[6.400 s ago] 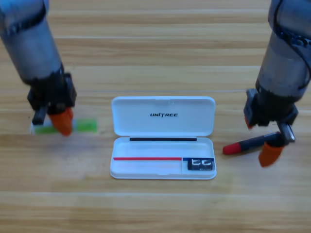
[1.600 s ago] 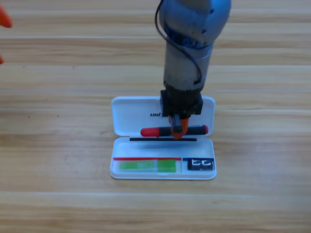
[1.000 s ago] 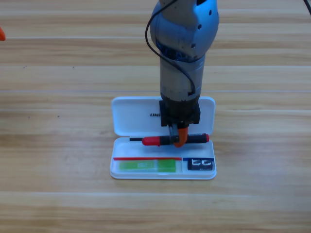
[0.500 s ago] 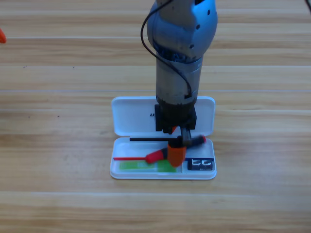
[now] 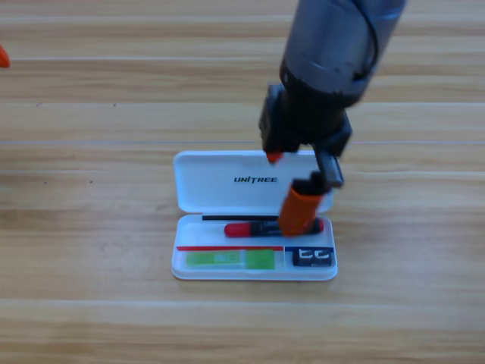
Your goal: Clean up eraser and pencils
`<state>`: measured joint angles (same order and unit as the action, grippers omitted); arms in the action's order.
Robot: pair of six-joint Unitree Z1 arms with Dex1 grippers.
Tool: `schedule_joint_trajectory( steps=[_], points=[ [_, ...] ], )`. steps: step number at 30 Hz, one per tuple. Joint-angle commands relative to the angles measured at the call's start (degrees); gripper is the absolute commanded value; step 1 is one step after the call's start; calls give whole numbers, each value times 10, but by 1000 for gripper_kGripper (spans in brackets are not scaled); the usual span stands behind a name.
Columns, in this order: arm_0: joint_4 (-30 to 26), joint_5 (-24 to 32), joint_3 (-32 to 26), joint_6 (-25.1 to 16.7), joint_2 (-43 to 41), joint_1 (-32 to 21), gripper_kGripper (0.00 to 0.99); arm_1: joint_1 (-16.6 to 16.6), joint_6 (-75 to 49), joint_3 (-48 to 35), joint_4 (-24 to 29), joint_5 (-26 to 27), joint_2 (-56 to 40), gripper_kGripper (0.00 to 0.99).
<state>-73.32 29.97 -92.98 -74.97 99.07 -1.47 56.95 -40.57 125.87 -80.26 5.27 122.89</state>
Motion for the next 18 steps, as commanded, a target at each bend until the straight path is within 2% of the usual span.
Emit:
schedule_joint_trajectory(
  steps=[1,3,5,9,11,13,15,18],
  points=[
    [13,34,12,-5,35,-11,990,24,5,-51,-6,66,-96,957],
    [18,59,1,-3,53,-11,989,24,13,-69,8,85,-132,957],
    [18,98,-19,-3,82,-11,986,24,31,-111,53,105,-179,957],
    [20,168,-77,-7,155,-6,930,20,82,-264,221,120,-298,959],
    [20,195,-110,-11,191,5,859,12,106,-342,305,134,-349,960],
    [20,208,-141,-12,226,21,761,8,114,-389,354,144,-375,960],
    [20,210,-168,-12,255,38,657,7,117,-411,373,148,-381,960],
    [21,214,-190,-19,290,63,442,2,121,-421,381,170,-378,960]
  ],
)
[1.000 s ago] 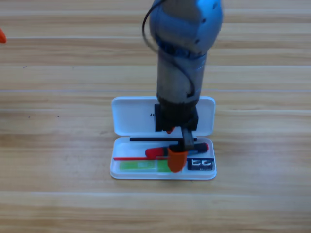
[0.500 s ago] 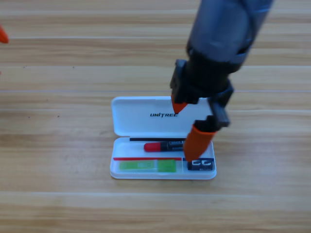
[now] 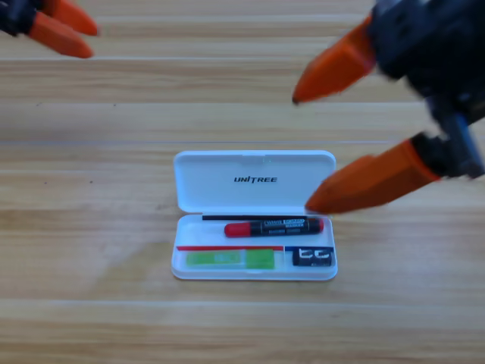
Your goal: Clean up eraser and pencils
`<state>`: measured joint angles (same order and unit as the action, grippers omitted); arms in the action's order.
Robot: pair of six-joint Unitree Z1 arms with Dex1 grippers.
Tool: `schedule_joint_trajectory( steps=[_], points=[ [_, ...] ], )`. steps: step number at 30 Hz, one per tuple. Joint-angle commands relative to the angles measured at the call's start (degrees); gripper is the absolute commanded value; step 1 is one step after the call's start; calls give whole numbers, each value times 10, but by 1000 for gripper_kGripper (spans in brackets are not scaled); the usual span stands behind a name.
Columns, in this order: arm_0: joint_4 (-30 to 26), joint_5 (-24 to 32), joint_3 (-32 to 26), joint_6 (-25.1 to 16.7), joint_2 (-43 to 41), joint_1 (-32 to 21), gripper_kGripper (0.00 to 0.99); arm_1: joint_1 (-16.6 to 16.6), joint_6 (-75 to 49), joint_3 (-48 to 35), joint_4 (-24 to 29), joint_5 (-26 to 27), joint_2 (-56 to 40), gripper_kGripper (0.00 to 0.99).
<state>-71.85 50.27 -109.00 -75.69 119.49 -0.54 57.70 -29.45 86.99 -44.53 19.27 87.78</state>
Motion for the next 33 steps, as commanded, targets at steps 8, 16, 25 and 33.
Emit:
schedule_joint_trajectory(
  steps=[8,16,25,33],
  points=[
    [8,31,-50,-45,153,108,0,-7,15,-48,23,48,-39,960],
    [47,0,-51,-25,162,154,0,-7,15,-53,23,60,-38,960],
    [68,-13,-42,-26,194,172,0,-7,14,-45,23,67,-9,960],
    [73,-13,-39,-30,219,179,0,-7,14,-43,23,81,2,960]
  ],
)
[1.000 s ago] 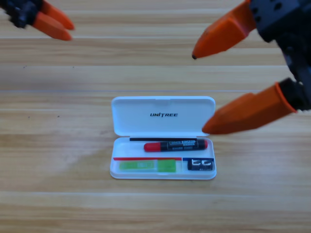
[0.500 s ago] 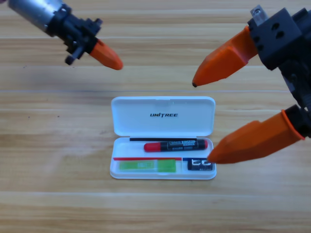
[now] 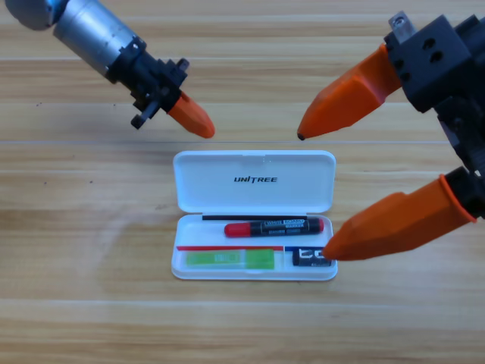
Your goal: Clean up eraser and pencils
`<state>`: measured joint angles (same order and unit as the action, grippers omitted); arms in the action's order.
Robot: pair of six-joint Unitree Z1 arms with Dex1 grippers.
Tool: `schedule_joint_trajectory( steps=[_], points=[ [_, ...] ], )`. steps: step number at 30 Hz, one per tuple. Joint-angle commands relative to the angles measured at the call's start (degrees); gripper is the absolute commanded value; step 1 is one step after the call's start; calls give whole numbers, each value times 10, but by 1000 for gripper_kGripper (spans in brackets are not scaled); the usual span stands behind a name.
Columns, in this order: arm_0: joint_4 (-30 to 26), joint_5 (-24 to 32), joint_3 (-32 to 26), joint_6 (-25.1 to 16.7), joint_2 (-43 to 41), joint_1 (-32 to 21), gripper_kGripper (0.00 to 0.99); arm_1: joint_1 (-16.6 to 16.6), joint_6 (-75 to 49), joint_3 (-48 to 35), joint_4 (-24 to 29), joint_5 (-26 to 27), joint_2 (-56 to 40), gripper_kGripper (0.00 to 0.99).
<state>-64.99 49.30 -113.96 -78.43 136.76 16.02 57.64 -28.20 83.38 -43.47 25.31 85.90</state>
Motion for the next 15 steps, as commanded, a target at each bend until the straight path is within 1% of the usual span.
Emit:
schedule_joint_trajectory(
  steps=[1,6,15],
  points=[
    [5,-3,13,-3,49,13,0,-6,2,-6,13,21,24,960],
    [4,-3,27,-8,59,17,0,-6,2,-7,13,25,25,960],
    [-1,4,61,-10,39,29,0,-6,3,-4,13,25,28,960]
  ],
)
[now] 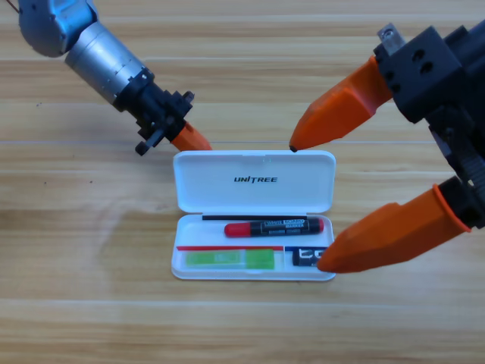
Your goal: Clean up eraser and pencils
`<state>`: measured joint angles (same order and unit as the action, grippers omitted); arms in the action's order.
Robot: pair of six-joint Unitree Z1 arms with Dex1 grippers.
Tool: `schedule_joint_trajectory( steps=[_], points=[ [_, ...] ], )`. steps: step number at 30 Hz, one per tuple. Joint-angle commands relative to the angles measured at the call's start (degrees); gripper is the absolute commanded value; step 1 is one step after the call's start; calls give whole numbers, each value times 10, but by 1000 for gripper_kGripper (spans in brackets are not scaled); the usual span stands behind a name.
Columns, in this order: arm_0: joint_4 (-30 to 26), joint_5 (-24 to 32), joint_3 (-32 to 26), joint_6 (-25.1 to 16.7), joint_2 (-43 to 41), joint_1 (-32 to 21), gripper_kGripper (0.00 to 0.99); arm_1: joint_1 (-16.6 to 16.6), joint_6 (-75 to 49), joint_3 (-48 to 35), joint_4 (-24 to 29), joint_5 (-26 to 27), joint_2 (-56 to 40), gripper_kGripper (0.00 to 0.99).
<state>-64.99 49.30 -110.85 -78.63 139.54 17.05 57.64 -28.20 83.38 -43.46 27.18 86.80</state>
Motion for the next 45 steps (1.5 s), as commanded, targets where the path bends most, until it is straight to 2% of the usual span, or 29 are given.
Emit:
schedule_joint_trajectory(
  steps=[1,22,33,45],
  points=[
    [-1,4,33,-7,9,20,0,-6,3,-4,13,6,20,960],
    [-5,4,94,3,-55,60,0,-6,3,5,13,6,36,960],
    [7,4,122,-14,-42,82,0,-6,3,6,13,7,42,960],
    [51,4,163,-14,-27,88,0,-6,3,6,13,9,44,960]
  ],
)
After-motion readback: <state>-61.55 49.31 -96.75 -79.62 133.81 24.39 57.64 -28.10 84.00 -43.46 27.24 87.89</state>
